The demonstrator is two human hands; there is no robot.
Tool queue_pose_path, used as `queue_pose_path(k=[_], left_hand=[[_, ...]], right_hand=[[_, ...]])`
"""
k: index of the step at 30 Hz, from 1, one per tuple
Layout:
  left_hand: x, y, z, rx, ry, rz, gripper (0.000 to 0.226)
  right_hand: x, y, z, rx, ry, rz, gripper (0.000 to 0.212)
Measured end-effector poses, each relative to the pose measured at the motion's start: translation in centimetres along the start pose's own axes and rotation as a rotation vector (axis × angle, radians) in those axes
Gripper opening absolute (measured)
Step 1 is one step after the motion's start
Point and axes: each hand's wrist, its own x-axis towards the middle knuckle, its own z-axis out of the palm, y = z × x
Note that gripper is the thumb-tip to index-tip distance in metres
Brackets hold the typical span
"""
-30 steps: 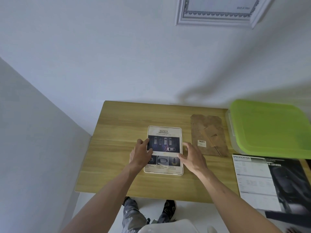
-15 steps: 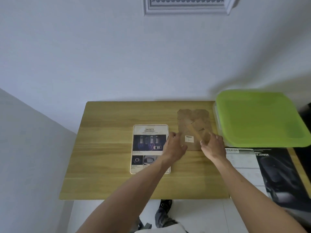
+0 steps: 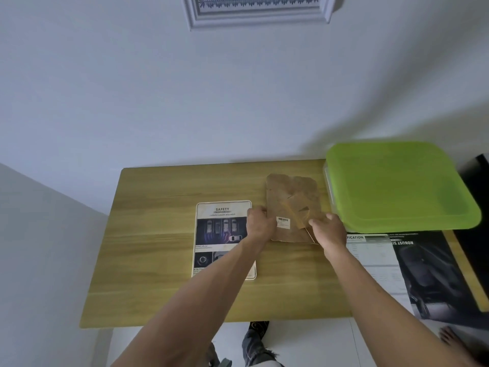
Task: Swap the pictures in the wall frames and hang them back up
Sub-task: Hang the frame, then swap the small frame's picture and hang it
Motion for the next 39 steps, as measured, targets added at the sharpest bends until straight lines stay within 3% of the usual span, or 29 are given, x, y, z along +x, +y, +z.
queue_pose_path(k=[3,10,13,16,24,30,39], left_hand=[[0.8,-0.4,-1.5,0.022,0.047,0.080,0.035],[-2.3,-1.1,-9.1,0.009,0.068,0.188,0.030],[-3.1,-3.6,-12.3,0.036,0.122,0.171,0.027],[-3.7,-6.4,-14.6,0.083,0.192,0.137,0.026],[-6.2,-11.3,-15.5,0.102,0.274,0.131,0.014],[-6.3,-12.8,-14.6,0.131,0.270,0.116,0.032],[-5.5,-13.3,-15.1,0.212,0.273,0.103,0.032]], right_hand=[[-0.4,-1.0,-0.2,0.173,-0.063,0.026,0.060],[-3.3,-3.6,1.8,0.153,-0.200,-0.213,0.051],[-5.0,-3.5,3.7,0.112,-0.369,-0.253,0.062],[-6.6,-2.9,6.0,0.032,-0.435,-0.322,0.074],[-10.1,-0.3,8.6,-0.097,-0.427,-0.362,0.064],[-10.6,1.3,8.5,-0.150,-0.382,-0.360,0.058],[-10.7,2.2,9.4,-0.158,-0.351,-0.376,0.057]])
